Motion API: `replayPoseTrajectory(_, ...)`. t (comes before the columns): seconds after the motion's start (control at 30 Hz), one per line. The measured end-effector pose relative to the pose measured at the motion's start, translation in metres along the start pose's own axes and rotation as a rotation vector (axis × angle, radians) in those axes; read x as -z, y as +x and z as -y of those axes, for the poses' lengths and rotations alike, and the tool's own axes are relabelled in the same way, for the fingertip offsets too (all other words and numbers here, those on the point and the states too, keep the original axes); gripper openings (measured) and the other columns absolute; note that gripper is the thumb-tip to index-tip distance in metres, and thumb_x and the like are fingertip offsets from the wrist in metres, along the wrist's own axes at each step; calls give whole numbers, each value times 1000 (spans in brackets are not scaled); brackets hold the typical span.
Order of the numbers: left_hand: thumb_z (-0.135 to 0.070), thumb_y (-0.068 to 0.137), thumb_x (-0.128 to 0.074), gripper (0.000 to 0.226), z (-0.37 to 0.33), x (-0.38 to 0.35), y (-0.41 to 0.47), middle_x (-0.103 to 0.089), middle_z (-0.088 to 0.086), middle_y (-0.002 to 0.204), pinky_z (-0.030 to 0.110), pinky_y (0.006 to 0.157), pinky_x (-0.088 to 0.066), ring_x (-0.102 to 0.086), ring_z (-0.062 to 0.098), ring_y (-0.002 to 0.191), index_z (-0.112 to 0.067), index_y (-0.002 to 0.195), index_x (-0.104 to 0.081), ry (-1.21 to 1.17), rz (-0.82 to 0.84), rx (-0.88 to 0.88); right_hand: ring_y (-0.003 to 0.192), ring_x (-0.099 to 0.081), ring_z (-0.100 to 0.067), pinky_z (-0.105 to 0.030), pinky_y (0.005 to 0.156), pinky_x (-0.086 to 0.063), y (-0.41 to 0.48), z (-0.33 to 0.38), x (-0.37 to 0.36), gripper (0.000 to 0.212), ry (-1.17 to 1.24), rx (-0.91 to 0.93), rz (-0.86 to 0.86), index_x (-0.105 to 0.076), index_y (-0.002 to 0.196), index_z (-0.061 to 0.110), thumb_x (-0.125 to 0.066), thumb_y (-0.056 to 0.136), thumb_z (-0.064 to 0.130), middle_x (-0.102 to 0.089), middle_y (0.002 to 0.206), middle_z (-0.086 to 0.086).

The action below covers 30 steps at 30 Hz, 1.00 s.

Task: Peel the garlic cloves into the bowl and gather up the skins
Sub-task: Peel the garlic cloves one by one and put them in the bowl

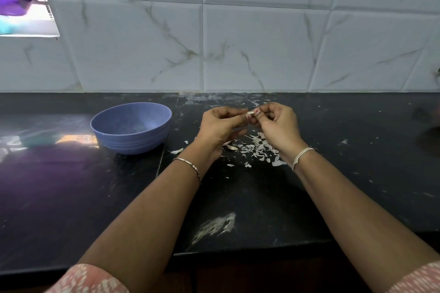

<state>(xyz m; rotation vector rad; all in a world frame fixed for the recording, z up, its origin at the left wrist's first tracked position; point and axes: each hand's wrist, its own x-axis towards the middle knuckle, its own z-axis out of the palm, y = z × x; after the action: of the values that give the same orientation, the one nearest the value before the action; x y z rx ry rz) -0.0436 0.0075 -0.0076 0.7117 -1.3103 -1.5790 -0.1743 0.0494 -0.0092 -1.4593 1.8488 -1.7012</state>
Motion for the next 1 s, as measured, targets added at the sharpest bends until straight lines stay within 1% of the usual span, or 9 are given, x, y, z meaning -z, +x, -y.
replayPoseTrajectory(0.07, 3, 83, -72, 9, 0, 0, 0, -71, 9, 83, 29, 71, -60, -70, 16, 77, -3, 89, -71, -13, 4, 6, 78, -71, -25, -51, 82, -57, 0, 0, 1, 19, 39, -14, 4, -68, 80, 22, -61, 94, 12, -73, 74, -1)
replayPoseTrajectory(0.17, 3, 83, -71, 9, 0, 0, 0, -71, 10, 83, 27, 68, -61, -70, 13, 73, -3, 89, -71, -22, 17, 5, 74, -68, -18, -49, 84, -57, 0, 0, 2, 17, 84, -33, 11, -68, 82, 18, -59, 95, 10, -72, 76, -3)
replayPoseTrajectory(0.3, 1, 85, -70, 9, 0, -1, 0, -69, 9, 82, 26, 65, -61, -67, 10, 66, -3, 93, -71, -13, 12, -2, 71, -68, -17, -44, 78, -58, 1, 1, 1, 20, 57, -19, -18, -67, 76, 23, -63, 93, 14, -71, 71, 2)
replayPoseTrajectory(0.4, -3, 87, -70, 6, -1, -3, 0, -67, 10, 82, 26, 63, -60, -63, 9, 64, -3, 93, -71, 3, -6, 0, 68, -66, -12, -35, 66, -55, 2, 0, 2, 18, -160, 49, -84, -65, 73, 27, -64, 91, 23, -70, 70, 8)
replayPoseTrajectory(0.47, -3, 87, -70, 5, 0, -3, 0, -67, 10, 81, 26, 62, -60, -63, 9, 62, -3, 92, -71, 13, -6, -5, 71, -64, -13, -32, 63, -52, 0, 2, 3, 12, -331, 93, -105, -63, 79, 28, -61, 91, 29, -69, 73, 9)
replayPoseTrajectory(0.57, 0, 87, -69, 5, 1, -2, 1, -64, 11, 84, 25, 60, -59, -61, 8, 61, -3, 90, -68, 40, -5, -21, 72, -57, -13, -27, 61, -39, -3, 4, 5, 9, -504, 165, -130, -63, 88, 26, -57, 93, 32, -58, 70, 13)
replayPoseTrajectory(0.73, 0, 87, -69, 7, 3, -1, 4, -61, 8, 80, 24, 55, -57, -56, 3, 55, -4, 92, -67, 84, -5, -46, 72, -59, -12, -28, 60, -40, 0, 3, 15, 9, -466, 134, -110, -62, 90, 27, -55, 95, 31, -64, 76, 11)
replayPoseTrajectory(0.87, -3, 88, -68, 9, 6, -2, 5, -63, 4, 83, 25, 56, -56, -60, 9, 65, -11, 91, -69, 268, -5, -138, 73, -63, -9, -26, 61, -43, 0, 3, 14, 10, -414, 76, -60, -65, 88, 27, -59, 93, 32, -69, 79, 10)
replayPoseTrajectory(1.0, -10, 83, -73, 11, 7, -4, 3, -68, 0, 83, 28, 58, -57, -65, 11, 69, -20, 86, -71, 400, -15, -209, 70, -61, -10, -24, 56, -37, -1, 5, 13, 11, -419, 42, -71, -64, 82, 25, -60, 91, 32, -64, 71, 13)
